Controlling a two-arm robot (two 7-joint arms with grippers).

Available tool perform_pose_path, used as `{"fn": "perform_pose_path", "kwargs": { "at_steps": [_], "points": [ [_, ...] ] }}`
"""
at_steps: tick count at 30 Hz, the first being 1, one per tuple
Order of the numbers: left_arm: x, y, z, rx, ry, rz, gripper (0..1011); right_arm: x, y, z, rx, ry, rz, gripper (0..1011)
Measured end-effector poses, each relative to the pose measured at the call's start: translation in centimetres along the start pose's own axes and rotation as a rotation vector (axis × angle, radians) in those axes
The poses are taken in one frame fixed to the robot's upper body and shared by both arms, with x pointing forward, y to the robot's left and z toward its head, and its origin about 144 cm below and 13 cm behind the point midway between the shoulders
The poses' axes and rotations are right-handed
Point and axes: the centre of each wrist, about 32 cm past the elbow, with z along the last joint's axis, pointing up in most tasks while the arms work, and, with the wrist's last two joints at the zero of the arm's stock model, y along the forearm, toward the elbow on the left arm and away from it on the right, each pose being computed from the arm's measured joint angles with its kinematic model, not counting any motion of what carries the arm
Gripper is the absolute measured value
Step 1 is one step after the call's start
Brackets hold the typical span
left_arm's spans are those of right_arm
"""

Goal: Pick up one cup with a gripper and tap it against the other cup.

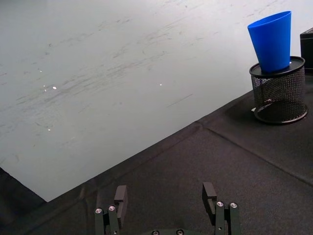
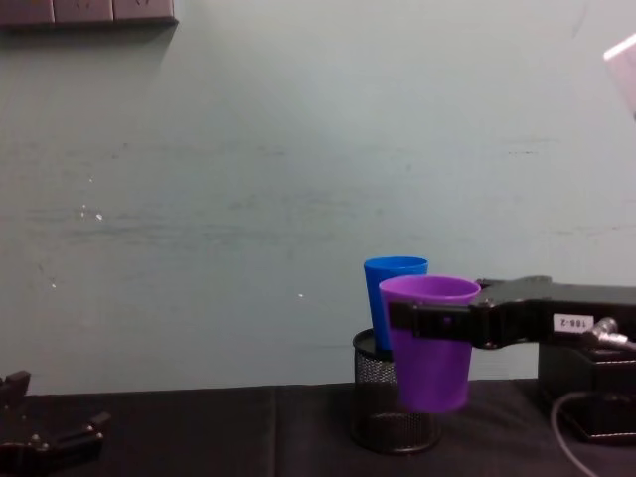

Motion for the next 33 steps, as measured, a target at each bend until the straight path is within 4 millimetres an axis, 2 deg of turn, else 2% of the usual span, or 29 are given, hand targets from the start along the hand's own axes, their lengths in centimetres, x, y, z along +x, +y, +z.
{"fn": "perform_pose_path", "kwargs": {
  "at_steps": [13,33],
  "points": [
    [0.0,0.0,0.0,0.0,0.0,0.0,1000,1.8,2.6,-1.9,-0.009,0.047,-0.059,723],
    [0.0,0.0,0.0,0.0,0.0,0.0,1000,4.6,6.2,-2.0,0.018,0.058,-0.128,723]
  ]
}}
